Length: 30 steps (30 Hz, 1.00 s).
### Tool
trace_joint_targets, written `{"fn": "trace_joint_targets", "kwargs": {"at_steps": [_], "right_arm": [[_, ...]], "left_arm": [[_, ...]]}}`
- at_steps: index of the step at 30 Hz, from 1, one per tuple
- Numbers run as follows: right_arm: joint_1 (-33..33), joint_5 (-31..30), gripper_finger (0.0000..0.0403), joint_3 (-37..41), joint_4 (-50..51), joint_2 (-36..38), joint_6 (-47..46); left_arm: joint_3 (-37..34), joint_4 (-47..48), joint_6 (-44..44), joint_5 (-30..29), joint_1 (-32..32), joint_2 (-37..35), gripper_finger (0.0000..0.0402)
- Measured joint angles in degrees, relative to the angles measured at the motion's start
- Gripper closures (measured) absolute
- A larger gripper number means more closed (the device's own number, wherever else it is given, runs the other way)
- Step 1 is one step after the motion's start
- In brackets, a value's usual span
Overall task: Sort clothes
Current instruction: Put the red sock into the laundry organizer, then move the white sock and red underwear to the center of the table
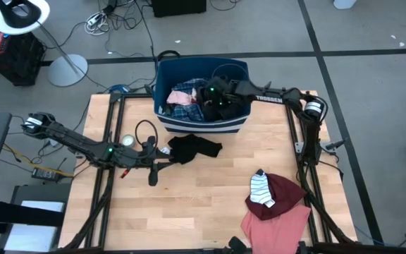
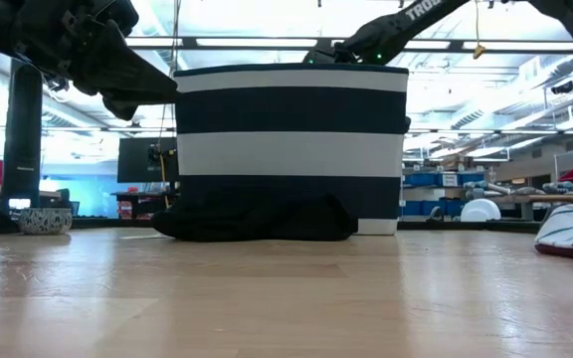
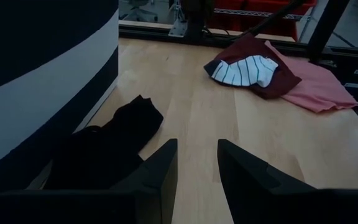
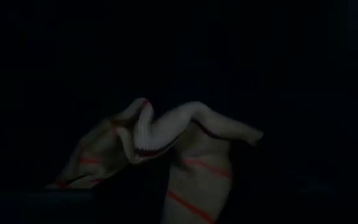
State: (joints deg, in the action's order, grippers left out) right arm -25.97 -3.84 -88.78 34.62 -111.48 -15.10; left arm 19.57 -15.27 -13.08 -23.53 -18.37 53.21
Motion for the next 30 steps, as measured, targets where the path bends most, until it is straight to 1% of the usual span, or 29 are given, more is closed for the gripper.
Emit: {"fn": "trace_joint_targets", "kwargs": {"at_steps": [3, 7, 10, 17, 20, 24, 26, 30], "right_arm": [[0.02, 0.10, 0.0220, -1.13, 2.49, 1.08, 0.17], [-0.42, 1.35, 0.0220, -3.78, 6.82, 5.53, 0.19], [-0.29, 1.53, 0.0219, -5.55, 8.51, 10.63, 0.19], [2.61, 1.42, 0.0221, -5.66, 10.98, 23.46, 2.26], [5.27, -0.10, 0.0220, -5.68, 13.09, 28.40, 2.29], [10.23, -6.80, 0.0222, -5.49, 18.68, 34.14, 1.58], [13.44, -9.06, 0.0222, -4.07, 20.54, 37.10, -0.01], [20.59, -10.11, 0.0222, 1.72, 22.46, 42.84, -6.62]], "left_arm": [[0.00, -0.06, 0.00, 0.00, 0.00, 0.00, 0.0282], [0.00, -1.61, -0.01, 0.00, -0.01, 0.00, 0.0282], [0.00, -3.16, -0.01, 0.02, 0.00, 0.00, 0.0282], [0.00, -4.74, -0.18, 0.04, 0.00, -0.02, 0.0282], [0.00, -4.77, -0.59, 0.07, -0.02, -0.02, 0.0282], [0.00, -4.69, -0.62, 0.09, 0.00, -0.02, 0.0282], [0.00, -4.68, -0.63, 0.13, -0.01, -0.02, 0.0282], [0.00, -4.66, -0.65, 0.15, -0.02, -0.02, 0.0282]]}}
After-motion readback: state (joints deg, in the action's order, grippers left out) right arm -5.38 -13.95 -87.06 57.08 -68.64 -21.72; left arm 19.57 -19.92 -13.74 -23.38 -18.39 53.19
